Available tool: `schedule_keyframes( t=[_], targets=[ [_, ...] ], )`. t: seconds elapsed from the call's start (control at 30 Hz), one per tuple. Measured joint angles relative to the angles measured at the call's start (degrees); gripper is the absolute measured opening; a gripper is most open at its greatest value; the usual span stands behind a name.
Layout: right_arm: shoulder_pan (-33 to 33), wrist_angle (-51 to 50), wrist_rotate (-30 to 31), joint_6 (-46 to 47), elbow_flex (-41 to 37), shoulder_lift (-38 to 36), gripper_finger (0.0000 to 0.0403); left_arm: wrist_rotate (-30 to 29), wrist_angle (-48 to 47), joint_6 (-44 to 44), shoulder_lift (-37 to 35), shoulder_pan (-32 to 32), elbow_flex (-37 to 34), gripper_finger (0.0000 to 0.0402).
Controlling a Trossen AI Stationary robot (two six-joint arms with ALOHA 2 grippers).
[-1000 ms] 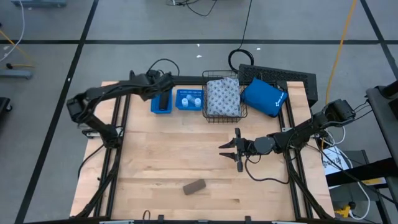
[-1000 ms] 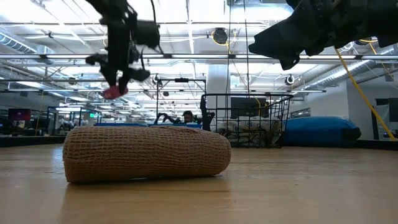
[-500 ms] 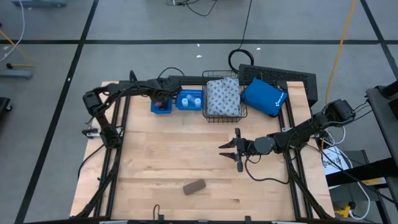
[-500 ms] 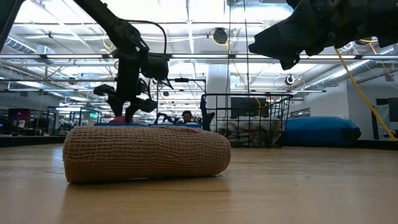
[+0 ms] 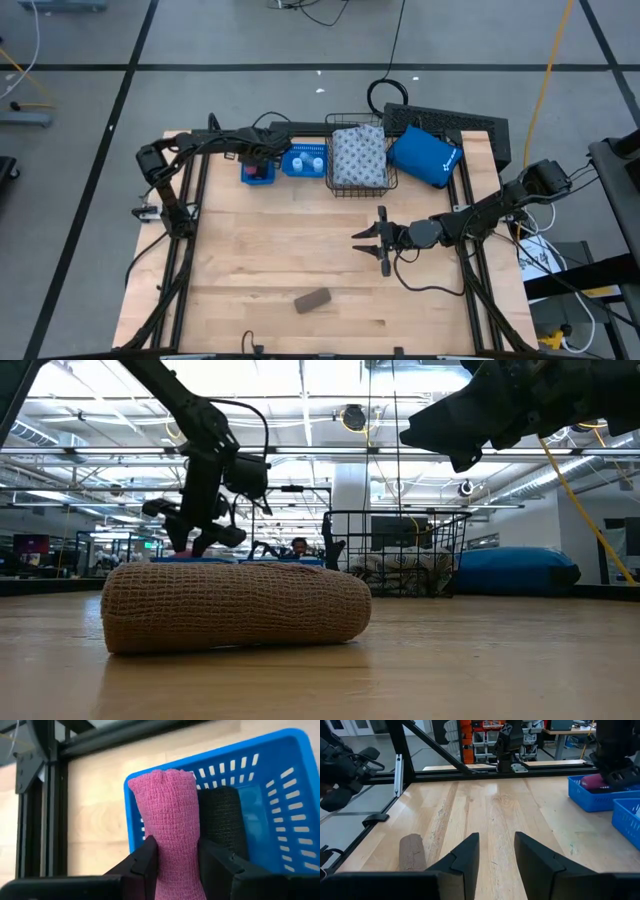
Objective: Pick & Place Medicine items
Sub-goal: Put the pink bandage into the left blue bin
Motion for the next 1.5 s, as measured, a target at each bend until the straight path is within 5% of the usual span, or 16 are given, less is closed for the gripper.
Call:
schedule_keyframes(
  t=[0.77,1.27,1.5],
  targets=[
    [0.0,0.0,0.0,0.0,0.0,0.0,0.0116,14.5,9.3,6.5,-0.1,0.8,0.1,0.012],
    [0.0,0.0,0.0,0.0,0.0,0.0,0.0116,14.2,5.5,6.0,-0.1,0.9,0.2,0.0121],
    [0.0,0.0,0.0,0.0,0.0,0.0,0.0116,15.1,5.5,10.0,-0.1,0.9,0.1,0.0177]
  ],
)
